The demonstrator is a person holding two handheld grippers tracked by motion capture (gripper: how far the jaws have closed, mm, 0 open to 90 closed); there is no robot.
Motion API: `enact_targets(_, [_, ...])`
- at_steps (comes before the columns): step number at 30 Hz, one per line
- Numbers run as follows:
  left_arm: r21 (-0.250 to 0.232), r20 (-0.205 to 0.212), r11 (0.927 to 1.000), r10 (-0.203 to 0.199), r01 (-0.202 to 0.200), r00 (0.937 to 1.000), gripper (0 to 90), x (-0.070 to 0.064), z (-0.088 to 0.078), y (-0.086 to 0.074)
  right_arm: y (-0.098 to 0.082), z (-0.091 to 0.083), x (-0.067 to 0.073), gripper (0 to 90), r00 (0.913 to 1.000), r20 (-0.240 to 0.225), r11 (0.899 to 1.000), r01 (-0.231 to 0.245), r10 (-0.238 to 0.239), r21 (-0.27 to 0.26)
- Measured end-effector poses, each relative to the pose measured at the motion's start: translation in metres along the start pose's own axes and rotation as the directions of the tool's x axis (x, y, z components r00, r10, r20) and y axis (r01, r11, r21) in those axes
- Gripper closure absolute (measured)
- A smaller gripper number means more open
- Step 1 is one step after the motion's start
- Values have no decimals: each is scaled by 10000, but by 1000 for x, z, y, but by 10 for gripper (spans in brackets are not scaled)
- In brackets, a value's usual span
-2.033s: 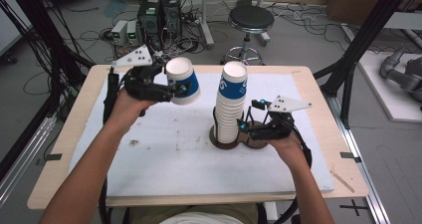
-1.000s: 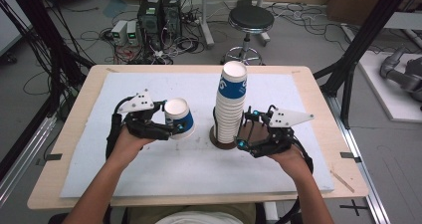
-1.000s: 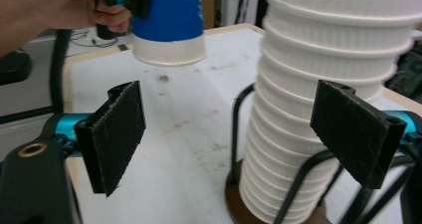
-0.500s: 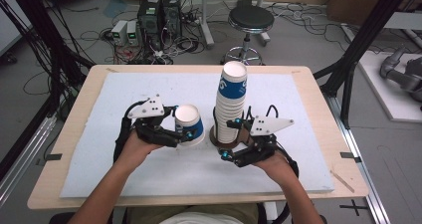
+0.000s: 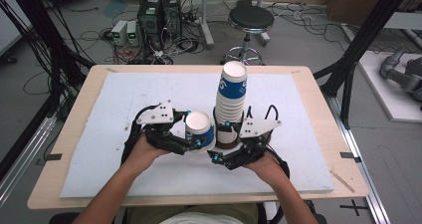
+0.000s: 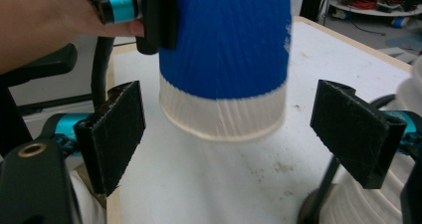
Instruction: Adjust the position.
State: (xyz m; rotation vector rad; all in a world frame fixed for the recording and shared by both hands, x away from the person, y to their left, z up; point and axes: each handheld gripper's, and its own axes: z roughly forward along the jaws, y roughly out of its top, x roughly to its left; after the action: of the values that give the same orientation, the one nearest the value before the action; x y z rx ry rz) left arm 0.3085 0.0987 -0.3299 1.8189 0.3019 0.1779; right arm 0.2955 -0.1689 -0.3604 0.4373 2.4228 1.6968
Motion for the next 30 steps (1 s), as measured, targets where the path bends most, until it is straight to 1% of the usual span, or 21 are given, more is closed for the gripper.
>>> enact_targets(1, [-14,33,10000,-30,30,10000,271,-1,2,0,-1,2,0,143,9999,-81,10000,-77,76,-19])
enact_targets(3, [-31,87,10000,-28,29,10000,271,-1,5,1,-3,7,-1,143,9999,-107,9999,-73,75,138])
enact_targets(4, [-20,116,10000,-16,17,9999,271,-1,7,2,-4,9,-1,142,9999,-130,9999,-88,89,113])
enact_targets(7, [-27,264,10000,34,-33,9996,271,-3,11,2,-5,15,-1,142,9999,-64,9999,-113,114,75])
enact_targets(9, [-59,350,10000,16,-14,9994,271,-4,13,2,-6,19,-3,142,9995,-210,9997,-219,216,-146])
enact_targets(10, [-59,385,10000,2,0,9993,271,-4,14,2,-6,19,-3,142,9995,-210,9997,-219,216,-146])
enact_targets(11, [-94,476,9999,-52,57,9989,272,-5,15,2,-6,22,-3,149,9989,-364,9995,-290,284,-160])
enact_targets(13, [-92,503,9999,-53,58,9987,272,-5,16,2,-6,22,-3,159,9987,-403,9994,-311,305,-126])
enact_targets(15, [-94,539,9999,-88,93,9985,273,-4,16,2,-5,19,-4,206,9986,-440,9993,-308,299,-195])
enact_targets(17, [-100,573,9998,-145,151,9983,273,-4,16,2,-5,18,-5,216,9984,-484,9993,-308,298,-207])
enact_targets(18, [-43,573,9999,-108,110,9983,273,-4,16,2,-5,18,-5,223,9985,-468,9995,-276,267,-181])
enact_targets(21, [161,580,9999,-73,64,9983,273,-4,17,1,-6,18,-6,246,9985,-490,9996,-234,240,143])
enact_targets(22, [179,602,9997,-149,138,9981,273,-4,18,0,-6,18,-6,246,9985,-490,9996,-234,240,143])
enact_targets(23, [220,617,9996,-177,164,9979,271,-3,18,0,-5,18,-6,253,9986,-492,9993,-151,168,350])
enact_targets(24, [240,627,9993,-293,278,9976,268,-3,18,-1,-4,18,-6,254,9990,-435,9988,-20,42,497])
enact_targets(25, [347,630,9990,-296,274,9976,268,-2,18,-1,-4,18,-6,254,9990,-435,9988,-20,42,497])
enact_targets(26, [407,567,9989,-256,233,9981,261,-2,18,-2,-3,18,-6,254,9993,-377,9977,95,-70,675])
enact_targets(27, [491,367,9987,-113,95,9993,204,-3,17,-1,-1,18,-6,254,9993,-333,9958,200,-171,897])
enact_targets(28, [635,268,9979,-96,79,9996,204,-3,16,0,0,18,-6,254,9990,-296,9928,354,-322,1142])
enact_targets(29, [716,250,9974,-106,88,9996,179,-3,16,1,2,18,-6,254,9988,-228,9901,456,-429,1331])
enact_targets(30, [781,291,9969,-52,30,9996,176,-2,14,2,3,19,-6,254,9987,-223,9876,491,-463,1491])
